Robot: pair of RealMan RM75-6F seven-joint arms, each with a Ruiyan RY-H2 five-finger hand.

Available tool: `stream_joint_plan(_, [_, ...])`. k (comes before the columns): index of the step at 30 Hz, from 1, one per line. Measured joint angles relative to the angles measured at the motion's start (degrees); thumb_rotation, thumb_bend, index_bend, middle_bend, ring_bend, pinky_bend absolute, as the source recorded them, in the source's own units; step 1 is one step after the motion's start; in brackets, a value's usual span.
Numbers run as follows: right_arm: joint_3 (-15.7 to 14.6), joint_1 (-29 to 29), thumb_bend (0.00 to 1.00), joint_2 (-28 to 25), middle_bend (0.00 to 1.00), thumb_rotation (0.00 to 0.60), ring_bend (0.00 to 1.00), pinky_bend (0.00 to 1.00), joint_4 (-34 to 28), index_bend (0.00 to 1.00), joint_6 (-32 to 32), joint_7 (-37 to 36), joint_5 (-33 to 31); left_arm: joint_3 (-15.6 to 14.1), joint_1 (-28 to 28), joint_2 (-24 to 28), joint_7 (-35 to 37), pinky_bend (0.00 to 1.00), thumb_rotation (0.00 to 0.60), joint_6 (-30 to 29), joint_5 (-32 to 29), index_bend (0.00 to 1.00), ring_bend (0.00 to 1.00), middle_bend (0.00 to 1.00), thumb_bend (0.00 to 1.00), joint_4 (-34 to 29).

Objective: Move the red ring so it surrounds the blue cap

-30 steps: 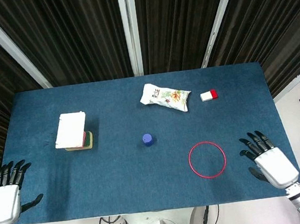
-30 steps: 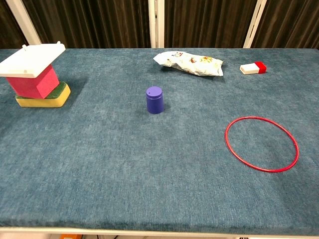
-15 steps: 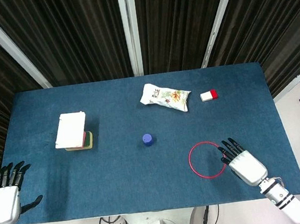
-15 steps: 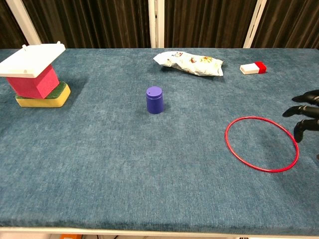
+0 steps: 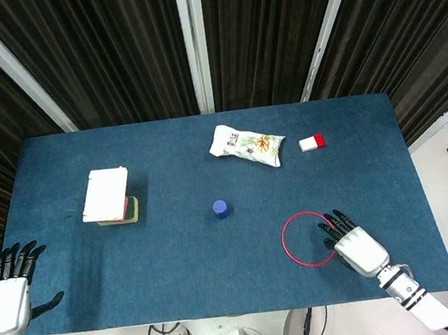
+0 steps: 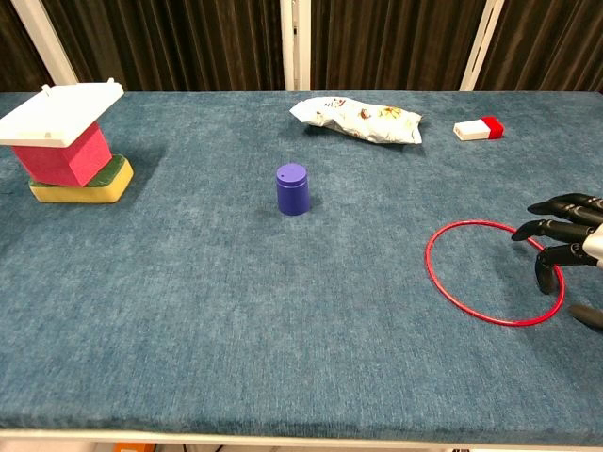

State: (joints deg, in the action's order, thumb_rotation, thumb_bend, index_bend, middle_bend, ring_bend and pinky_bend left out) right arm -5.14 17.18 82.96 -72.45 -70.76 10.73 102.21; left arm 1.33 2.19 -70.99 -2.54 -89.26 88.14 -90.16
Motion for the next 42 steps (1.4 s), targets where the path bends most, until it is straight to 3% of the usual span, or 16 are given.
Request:
stream_joint_plan(8, [-0.53,0.43,0.33,0.70,0.21,0.600,0.00,0.00,0.61,0.60,0.31,-1.22,-0.77,0.04,-0.04,-0.04,0.42,0.00,0.600,0.09,-0.14,0.16,0.00,0.09,0.00,0.43])
stream_joint_plan(14, [-0.46,0.42,0.34,0.30,0.23,0.600,0.00,0.00,-0.35,0.63,-0.21,-1.86,-1.52,-0.03,-0.22,-0.10,0.86,0.00,0.600,0.01,-0.23,0.16,0.00,0.09,0.00,0.85])
stream_joint_plan(26, [1.03,2.80,0.35,-5.87,0.24,0.600,0.00,0.00,-9.99,0.63,1.78,-5.33,-3.89,0.11,0.17,0.38,0.45,0.00,0.600,0.05,0.46,0.16,0.00,0.09,0.00,0.31])
stream_joint_plan(35, [6.65,13.38,0.36,-14.15,0.24,0.600,0.00,0.00,-22.12,0.63,16.74,-5.61,-10.04,0.12,0.43,0.75,-1.15,0.00,0.600,0.16,0.81,0.16,0.00,0.09,0.00,-1.21])
stream_joint_plan(42, [13.13,24.76,0.36,-14.64,0.24,0.600,0.00,0.00,-25.55,0.63,30.75,-1.83,-22.23,0.13,0.37,1.16,-2.16,0.00,0.600,0.21,0.53,0.16,0.00,0.09,0.00,-2.30])
